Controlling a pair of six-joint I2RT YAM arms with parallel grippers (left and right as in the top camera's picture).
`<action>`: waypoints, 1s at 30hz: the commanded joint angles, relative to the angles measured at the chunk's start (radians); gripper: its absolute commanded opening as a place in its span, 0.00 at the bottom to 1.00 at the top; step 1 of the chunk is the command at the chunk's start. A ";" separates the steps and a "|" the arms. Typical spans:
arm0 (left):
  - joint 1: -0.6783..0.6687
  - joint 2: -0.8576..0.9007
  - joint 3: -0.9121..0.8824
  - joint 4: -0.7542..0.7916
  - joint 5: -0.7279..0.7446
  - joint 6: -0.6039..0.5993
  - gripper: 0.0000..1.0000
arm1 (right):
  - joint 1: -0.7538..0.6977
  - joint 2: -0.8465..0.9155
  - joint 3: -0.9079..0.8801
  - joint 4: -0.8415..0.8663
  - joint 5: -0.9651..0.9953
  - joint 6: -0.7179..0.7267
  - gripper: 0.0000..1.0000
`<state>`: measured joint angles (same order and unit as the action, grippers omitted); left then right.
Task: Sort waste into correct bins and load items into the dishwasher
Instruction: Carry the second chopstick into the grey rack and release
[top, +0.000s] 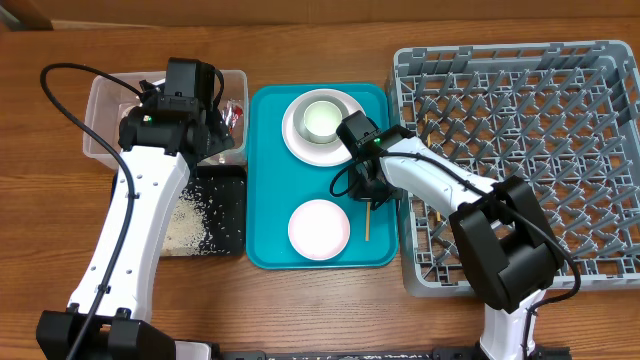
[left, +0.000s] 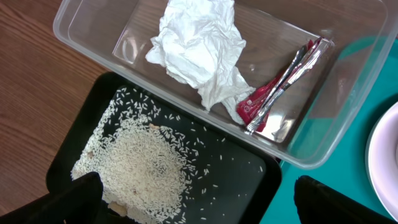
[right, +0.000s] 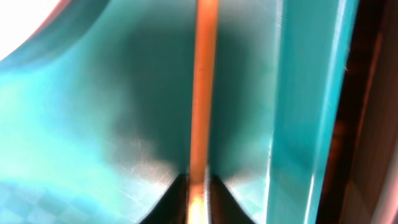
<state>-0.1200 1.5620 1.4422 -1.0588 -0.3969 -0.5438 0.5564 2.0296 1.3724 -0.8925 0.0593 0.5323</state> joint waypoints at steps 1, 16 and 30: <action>-0.005 -0.005 0.012 0.000 -0.002 0.013 1.00 | 0.000 0.017 -0.034 -0.006 -0.010 0.004 0.04; -0.005 -0.005 0.012 0.000 -0.002 0.013 1.00 | -0.058 -0.045 0.309 -0.292 -0.010 0.003 0.04; -0.005 -0.005 0.012 0.000 -0.002 0.013 1.00 | -0.281 -0.097 0.479 -0.561 0.007 -0.285 0.04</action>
<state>-0.1200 1.5620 1.4422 -1.0588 -0.3969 -0.5438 0.3225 1.9591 1.8347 -1.4380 0.0528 0.3576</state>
